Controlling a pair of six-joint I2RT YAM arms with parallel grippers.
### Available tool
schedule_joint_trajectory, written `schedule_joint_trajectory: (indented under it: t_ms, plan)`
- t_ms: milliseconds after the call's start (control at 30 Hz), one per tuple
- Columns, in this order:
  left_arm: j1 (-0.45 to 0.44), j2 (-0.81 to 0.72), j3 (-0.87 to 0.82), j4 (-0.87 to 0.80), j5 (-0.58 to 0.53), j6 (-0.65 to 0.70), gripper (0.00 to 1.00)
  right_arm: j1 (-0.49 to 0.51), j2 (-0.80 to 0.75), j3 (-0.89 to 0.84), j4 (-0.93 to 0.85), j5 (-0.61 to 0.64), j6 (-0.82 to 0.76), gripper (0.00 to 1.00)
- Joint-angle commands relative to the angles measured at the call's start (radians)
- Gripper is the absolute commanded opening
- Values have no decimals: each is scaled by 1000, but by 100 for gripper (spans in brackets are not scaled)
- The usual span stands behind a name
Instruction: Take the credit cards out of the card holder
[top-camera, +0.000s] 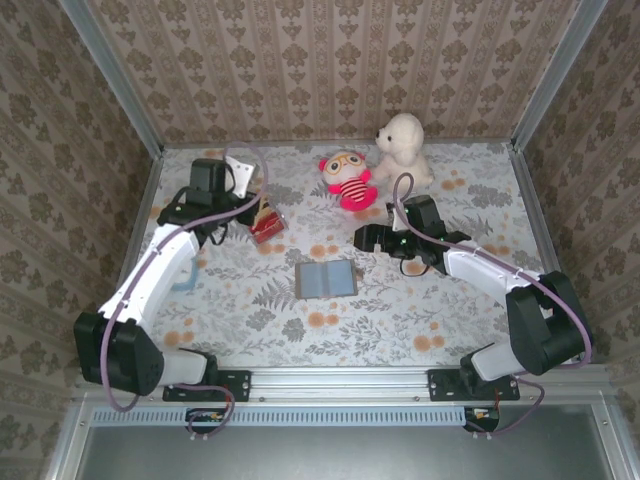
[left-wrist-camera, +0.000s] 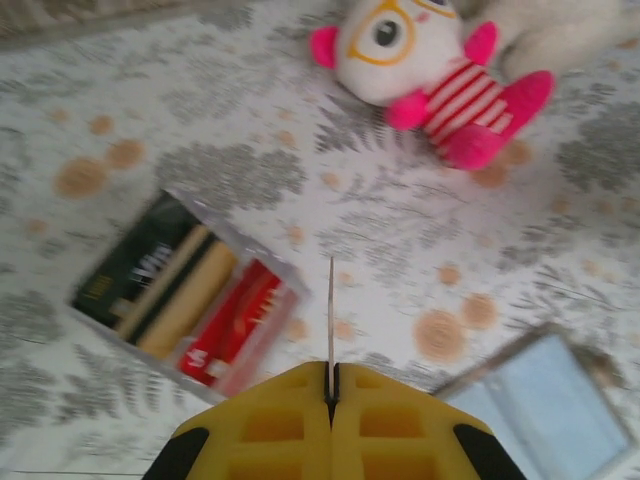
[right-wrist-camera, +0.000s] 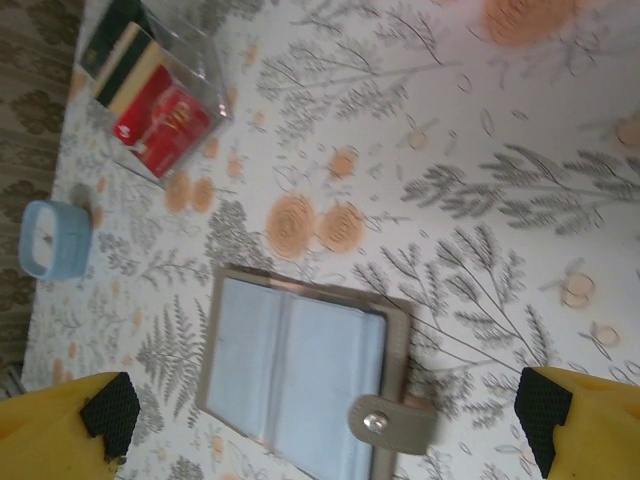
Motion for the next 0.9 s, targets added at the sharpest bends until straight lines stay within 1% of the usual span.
schedule_joint_trajectory:
  t_ms: [0,67,167,300,433,667,867]
  plan:
    - [28,54,52,-3,-26,235,0,-8,-44,-31,30,43,-20,100]
    - [52,89,84,4,13,311,0,-7,-48,-43,35,58,-14,100]
    - [92,150,133,5,108,413,0,-8,-48,-49,35,70,-11,100]
    - [117,246,212,-25,189,530,0,-8,-48,-57,45,72,-4,100]
    - [118,333,269,-73,192,633,0,-8,-48,-57,49,71,0,100]
    - [108,433,283,-69,159,696,0,-8,-27,-67,76,66,15,100]
    - [98,464,284,-93,153,728,0,-9,3,-62,85,55,24,100]
